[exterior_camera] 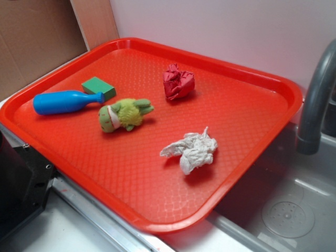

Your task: Grab the blue bottle.

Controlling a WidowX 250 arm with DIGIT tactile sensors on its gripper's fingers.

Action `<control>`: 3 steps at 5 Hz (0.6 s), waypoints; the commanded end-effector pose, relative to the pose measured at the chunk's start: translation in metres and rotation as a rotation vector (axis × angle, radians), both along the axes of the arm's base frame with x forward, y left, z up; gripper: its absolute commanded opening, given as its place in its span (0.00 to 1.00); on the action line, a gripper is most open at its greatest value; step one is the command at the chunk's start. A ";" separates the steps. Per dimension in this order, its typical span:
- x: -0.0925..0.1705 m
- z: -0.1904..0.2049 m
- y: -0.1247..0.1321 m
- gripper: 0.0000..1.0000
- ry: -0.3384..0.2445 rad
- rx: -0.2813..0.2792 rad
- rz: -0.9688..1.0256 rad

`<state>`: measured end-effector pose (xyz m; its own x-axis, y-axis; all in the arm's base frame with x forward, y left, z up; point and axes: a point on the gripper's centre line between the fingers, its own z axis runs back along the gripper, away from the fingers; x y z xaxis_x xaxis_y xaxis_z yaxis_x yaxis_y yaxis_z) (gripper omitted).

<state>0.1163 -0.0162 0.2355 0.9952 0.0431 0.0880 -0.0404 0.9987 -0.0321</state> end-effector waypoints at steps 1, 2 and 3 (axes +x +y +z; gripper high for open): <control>0.000 0.000 0.000 1.00 0.000 0.000 0.000; 0.006 -0.009 0.010 1.00 -0.036 0.017 -0.058; 0.011 -0.019 0.021 1.00 -0.072 0.070 -0.136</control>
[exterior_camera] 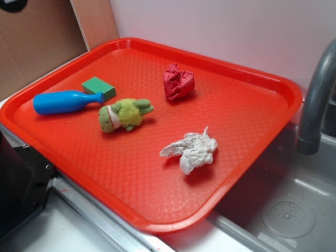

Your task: Grab the blue bottle.

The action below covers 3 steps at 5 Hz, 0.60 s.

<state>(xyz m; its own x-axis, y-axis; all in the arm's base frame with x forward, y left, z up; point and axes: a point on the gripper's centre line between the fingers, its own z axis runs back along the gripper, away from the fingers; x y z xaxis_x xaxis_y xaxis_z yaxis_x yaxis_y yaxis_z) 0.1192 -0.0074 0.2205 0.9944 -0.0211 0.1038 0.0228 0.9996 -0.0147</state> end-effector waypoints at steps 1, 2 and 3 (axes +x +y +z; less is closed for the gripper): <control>0.010 -0.014 0.021 1.00 -0.100 0.096 -0.166; 0.017 -0.027 0.035 1.00 -0.135 0.130 -0.295; 0.022 -0.050 0.046 1.00 -0.135 0.188 -0.342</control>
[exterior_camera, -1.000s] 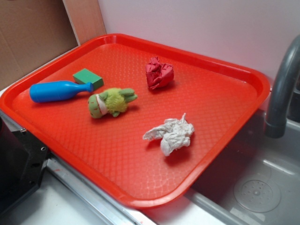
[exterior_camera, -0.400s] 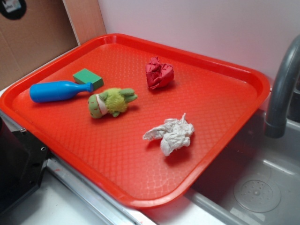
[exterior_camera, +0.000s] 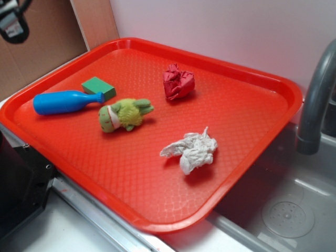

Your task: Grab the blue bottle.

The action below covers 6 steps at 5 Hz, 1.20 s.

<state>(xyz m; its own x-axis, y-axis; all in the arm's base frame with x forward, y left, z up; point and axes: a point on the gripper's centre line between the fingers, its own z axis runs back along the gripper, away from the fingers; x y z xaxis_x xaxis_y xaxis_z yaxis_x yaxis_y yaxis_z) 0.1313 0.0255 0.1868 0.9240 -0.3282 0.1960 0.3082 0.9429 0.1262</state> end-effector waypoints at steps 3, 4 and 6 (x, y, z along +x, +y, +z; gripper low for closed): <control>0.037 -0.101 0.043 1.00 0.015 0.098 -0.164; 0.040 -0.128 0.047 1.00 0.035 0.131 -0.189; 0.029 -0.150 0.058 1.00 0.089 0.152 -0.192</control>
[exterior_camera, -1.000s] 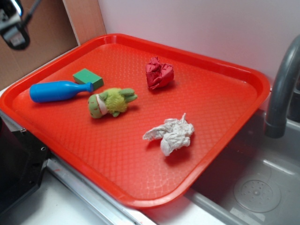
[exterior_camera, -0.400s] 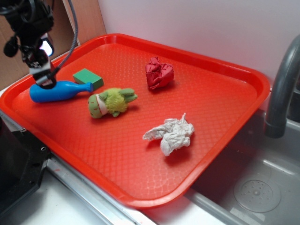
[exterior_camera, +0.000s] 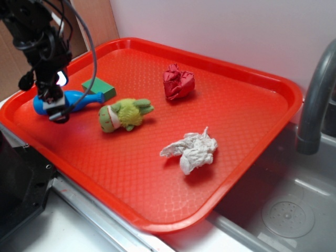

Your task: Grab the blue bottle.

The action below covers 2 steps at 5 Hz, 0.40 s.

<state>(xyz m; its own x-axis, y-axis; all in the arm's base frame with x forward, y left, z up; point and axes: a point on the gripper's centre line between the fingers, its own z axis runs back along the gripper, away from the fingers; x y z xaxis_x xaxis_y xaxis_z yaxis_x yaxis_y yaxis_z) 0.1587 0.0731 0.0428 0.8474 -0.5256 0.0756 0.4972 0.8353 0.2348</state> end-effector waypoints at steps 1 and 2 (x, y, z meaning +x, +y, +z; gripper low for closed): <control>0.004 -0.014 0.013 1.00 0.054 0.020 0.048; 0.007 -0.020 0.014 0.39 0.059 0.006 0.027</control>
